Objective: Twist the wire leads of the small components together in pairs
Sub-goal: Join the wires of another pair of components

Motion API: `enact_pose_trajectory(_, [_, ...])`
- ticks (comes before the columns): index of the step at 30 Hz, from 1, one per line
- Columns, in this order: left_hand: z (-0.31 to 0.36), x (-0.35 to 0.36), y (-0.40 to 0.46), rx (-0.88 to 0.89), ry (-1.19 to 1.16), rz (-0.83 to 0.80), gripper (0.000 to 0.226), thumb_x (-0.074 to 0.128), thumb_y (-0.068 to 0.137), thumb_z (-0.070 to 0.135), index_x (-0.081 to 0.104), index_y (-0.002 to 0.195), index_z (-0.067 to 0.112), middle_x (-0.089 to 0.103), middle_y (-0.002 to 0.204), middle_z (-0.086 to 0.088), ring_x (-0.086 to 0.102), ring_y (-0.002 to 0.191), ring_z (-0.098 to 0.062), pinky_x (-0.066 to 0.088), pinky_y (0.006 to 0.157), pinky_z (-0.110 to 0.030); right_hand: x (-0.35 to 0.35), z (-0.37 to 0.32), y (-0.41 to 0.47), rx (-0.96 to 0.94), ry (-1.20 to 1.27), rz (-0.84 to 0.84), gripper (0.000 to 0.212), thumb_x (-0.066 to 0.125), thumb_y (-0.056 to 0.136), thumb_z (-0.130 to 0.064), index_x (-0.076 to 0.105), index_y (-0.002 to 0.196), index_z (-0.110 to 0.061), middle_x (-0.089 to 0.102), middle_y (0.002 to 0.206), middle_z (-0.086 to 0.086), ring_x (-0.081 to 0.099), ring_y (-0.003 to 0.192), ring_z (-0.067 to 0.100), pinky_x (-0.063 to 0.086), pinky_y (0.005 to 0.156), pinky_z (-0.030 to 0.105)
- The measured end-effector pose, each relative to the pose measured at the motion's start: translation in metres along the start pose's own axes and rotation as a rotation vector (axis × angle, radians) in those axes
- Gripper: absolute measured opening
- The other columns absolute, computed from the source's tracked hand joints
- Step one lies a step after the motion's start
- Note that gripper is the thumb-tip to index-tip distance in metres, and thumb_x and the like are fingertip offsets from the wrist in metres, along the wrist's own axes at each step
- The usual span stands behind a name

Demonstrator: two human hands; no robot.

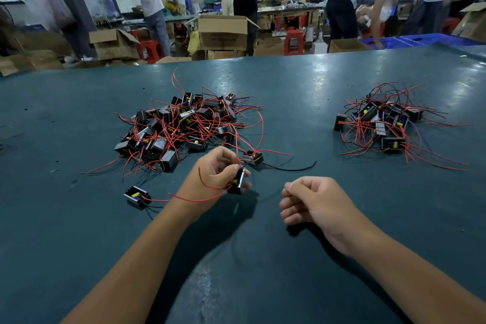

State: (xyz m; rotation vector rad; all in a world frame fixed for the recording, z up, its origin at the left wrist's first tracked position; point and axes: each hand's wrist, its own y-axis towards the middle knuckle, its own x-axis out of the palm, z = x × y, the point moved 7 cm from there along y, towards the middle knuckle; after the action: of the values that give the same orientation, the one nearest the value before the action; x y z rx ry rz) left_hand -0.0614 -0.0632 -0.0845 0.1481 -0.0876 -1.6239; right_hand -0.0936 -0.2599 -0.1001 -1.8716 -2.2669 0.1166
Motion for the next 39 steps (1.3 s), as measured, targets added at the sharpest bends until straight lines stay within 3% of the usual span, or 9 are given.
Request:
enact_pose_trajectory(4, [-0.005,-0.012,0.002,-0.075,-0.174,0.027,0.017,0.041,0.098,-0.013,0.051,0.092,0.001,0.068,0.092,-0.02,0.071,0.076,-0.034,0.06,0.066,-0.035,-0.007,-0.008,0.011,-0.127,-0.19,0.094,0.021,0.058,0.096,-0.01,0.061,0.078,-0.002,0.067,0.066,0.012,0.063,0.054,0.022,0.057,0.056,0.038])
enact_pose_trajectory(11, [-0.016,-0.024,0.011,-0.164,-0.248,0.105,0.024,0.039,0.097,-0.011,0.06,0.095,-0.001,0.074,0.088,-0.014,0.071,0.08,-0.026,0.059,0.071,-0.031,0.022,-0.053,0.062,-0.516,-1.011,0.277,0.014,0.064,0.087,-0.033,0.059,0.085,-0.019,0.066,0.078,-0.006,0.06,0.078,0.019,0.052,0.071,0.037])
enact_pose_trajectory(17, [-0.029,-0.026,0.014,-0.238,-0.344,0.135,0.021,0.043,0.099,-0.004,0.063,0.096,0.001,0.075,0.094,-0.018,0.073,0.08,-0.022,0.06,0.07,-0.029,0.032,-0.034,0.101,-0.493,-1.496,0.362,0.057,0.056,0.078,-0.073,0.06,0.111,-0.026,0.058,0.108,-0.005,0.047,0.105,0.022,0.034,0.089,0.038])
enact_pose_trajectory(22, [-0.032,-0.022,0.015,-0.24,-0.358,0.146,0.024,0.043,0.098,-0.007,0.064,0.089,0.001,0.075,0.088,-0.015,0.071,0.071,-0.017,0.058,0.065,-0.025,0.022,-0.042,0.093,-0.535,-1.247,0.306,0.032,0.063,0.084,-0.057,0.066,0.1,-0.03,0.061,0.1,-0.009,0.052,0.103,0.017,0.028,0.085,0.034])
enact_pose_trajectory(26, [-0.033,-0.021,0.017,-0.221,-0.308,0.125,0.023,0.042,0.096,-0.01,0.063,0.09,-0.002,0.076,0.086,-0.014,0.066,0.064,-0.014,0.055,0.06,-0.022,0.009,-0.054,0.059,-0.587,-0.948,0.23,0.021,0.076,0.08,-0.039,0.065,0.09,-0.024,0.061,0.084,-0.011,0.057,0.08,0.012,0.045,0.078,0.033])
enact_pose_trajectory(30, [-0.031,-0.021,0.017,-0.197,-0.237,0.102,0.021,0.045,0.096,-0.01,0.063,0.091,-0.002,0.076,0.086,-0.012,0.065,0.064,-0.014,0.056,0.059,-0.024,-0.013,-0.039,0.038,-0.443,-1.05,0.232,0.022,0.074,0.079,-0.043,0.063,0.09,-0.026,0.06,0.078,-0.014,0.053,0.071,0.007,0.048,0.069,0.034])
enact_pose_trajectory(33, [-0.029,-0.02,0.015,-0.181,-0.098,0.078,0.018,0.047,0.097,-0.008,0.064,0.093,-0.002,0.076,0.087,-0.01,0.065,0.069,-0.015,0.055,0.06,-0.023,-0.026,-0.031,0.034,-0.389,-1.201,0.265,0.026,0.072,0.081,-0.046,0.062,0.098,-0.029,0.062,0.09,-0.013,0.059,0.089,0.015,0.045,0.081,0.035])
enact_pose_trajectory(36, [-0.025,-0.016,0.012,-0.15,0.061,0.046,0.015,0.05,0.098,-0.004,0.064,0.096,-0.004,0.076,0.088,-0.009,0.065,0.067,-0.012,0.051,0.059,-0.019,-0.032,-0.043,0.027,-0.592,-1.232,0.388,0.045,0.081,0.075,-0.034,0.064,0.112,-0.016,0.064,0.107,-0.001,0.056,0.108,0.025,0.031,0.096,0.035])
enact_pose_trajectory(39, [-0.017,-0.017,0.009,-0.099,0.234,0.044,0.015,0.053,0.099,0.0,0.068,0.096,0.003,0.074,0.092,-0.011,0.065,0.073,-0.01,0.051,0.067,-0.017,-0.019,-0.058,0.011,-0.892,-1.15,0.42,0.031,0.072,0.078,-0.031,0.064,0.102,-0.013,0.062,0.101,-0.001,0.054,0.101,0.024,0.035,0.093,0.034])
